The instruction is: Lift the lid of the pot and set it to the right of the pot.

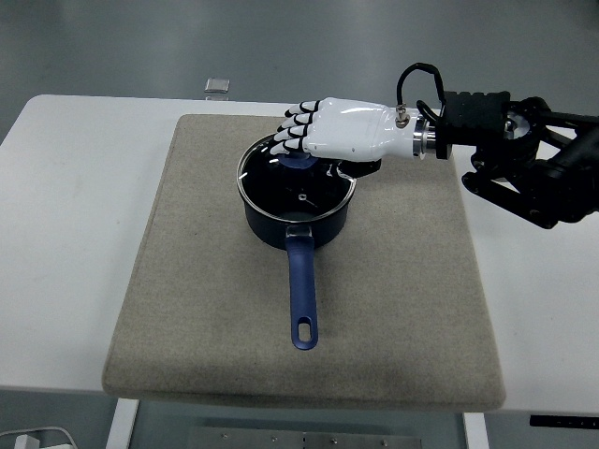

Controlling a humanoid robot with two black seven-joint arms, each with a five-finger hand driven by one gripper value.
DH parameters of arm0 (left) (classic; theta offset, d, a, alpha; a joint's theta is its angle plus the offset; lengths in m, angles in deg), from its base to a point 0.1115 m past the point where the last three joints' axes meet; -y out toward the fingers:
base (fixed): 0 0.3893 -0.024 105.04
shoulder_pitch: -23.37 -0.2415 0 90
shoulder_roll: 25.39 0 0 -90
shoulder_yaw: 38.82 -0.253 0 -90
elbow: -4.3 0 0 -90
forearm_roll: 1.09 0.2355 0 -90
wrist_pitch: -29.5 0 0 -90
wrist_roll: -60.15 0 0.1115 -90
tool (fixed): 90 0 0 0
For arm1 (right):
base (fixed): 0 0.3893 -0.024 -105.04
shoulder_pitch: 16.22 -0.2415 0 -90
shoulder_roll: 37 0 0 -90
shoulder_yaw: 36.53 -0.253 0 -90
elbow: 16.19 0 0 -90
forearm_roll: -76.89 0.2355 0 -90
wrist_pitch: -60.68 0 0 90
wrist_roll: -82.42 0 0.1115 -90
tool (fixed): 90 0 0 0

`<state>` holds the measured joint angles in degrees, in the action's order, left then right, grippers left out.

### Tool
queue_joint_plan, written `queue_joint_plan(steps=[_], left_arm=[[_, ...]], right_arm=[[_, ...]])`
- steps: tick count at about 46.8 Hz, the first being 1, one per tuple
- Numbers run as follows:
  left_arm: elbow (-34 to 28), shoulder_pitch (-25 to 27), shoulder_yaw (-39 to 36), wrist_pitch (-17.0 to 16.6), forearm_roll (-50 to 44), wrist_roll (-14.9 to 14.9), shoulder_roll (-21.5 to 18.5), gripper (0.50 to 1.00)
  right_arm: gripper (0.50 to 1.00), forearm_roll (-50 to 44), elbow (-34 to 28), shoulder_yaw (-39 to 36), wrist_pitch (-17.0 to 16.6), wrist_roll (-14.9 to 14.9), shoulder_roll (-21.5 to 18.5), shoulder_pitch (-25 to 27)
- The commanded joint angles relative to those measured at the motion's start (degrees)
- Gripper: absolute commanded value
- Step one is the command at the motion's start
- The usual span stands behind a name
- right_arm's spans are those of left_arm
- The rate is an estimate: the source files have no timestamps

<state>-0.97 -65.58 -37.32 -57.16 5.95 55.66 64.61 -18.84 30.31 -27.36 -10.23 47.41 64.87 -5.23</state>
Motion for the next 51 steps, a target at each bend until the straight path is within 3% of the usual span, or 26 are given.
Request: queue_joint_plan(steps=[1, 7, 9, 17, 18, 28, 51], left_arm=[[0.0, 0.0, 0.0, 0.0, 0.0, 0.0, 0.0, 1.0], [0.0, 0.0, 0.0, 0.0, 0.0, 0.0, 0.0, 1.0], [0.0, 0.0, 0.0, 0.0, 0.0, 0.0, 0.0, 1.0], [0.0, 0.0, 0.0, 0.0, 0.0, 0.0, 0.0, 1.0], [0.0, 0.0, 0.0, 0.0, 0.0, 0.0, 0.0, 1.0], [0.0, 0.0, 0.0, 0.0, 0.0, 0.0, 0.0, 1.0], [0.0, 0.0, 0.0, 0.0, 0.0, 0.0, 0.0, 1.0]], right_arm=[[0.909, 0.0, 0.1, 0.1, 0.0, 0.0, 0.0, 0.1], [0.897, 0.2, 0.1, 0.8, 0.0, 0.0, 0.0, 0.2], [0.871, 0.2, 0.1, 1.1, 0.0, 0.0, 0.0, 0.3], [0.519, 0.3, 0.1, 1.3, -0.5, 0.0, 0.0, 0.2], [0.5, 0.3, 0.1, 1.3, -1.0, 0.0, 0.0, 0.2], [0.5, 0.7, 0.1, 0.8, -4.7, 0.0, -1.9, 0.0], [0.5, 0.7, -0.3, 0.3, -5.0, 0.0, -2.5, -0.8]])
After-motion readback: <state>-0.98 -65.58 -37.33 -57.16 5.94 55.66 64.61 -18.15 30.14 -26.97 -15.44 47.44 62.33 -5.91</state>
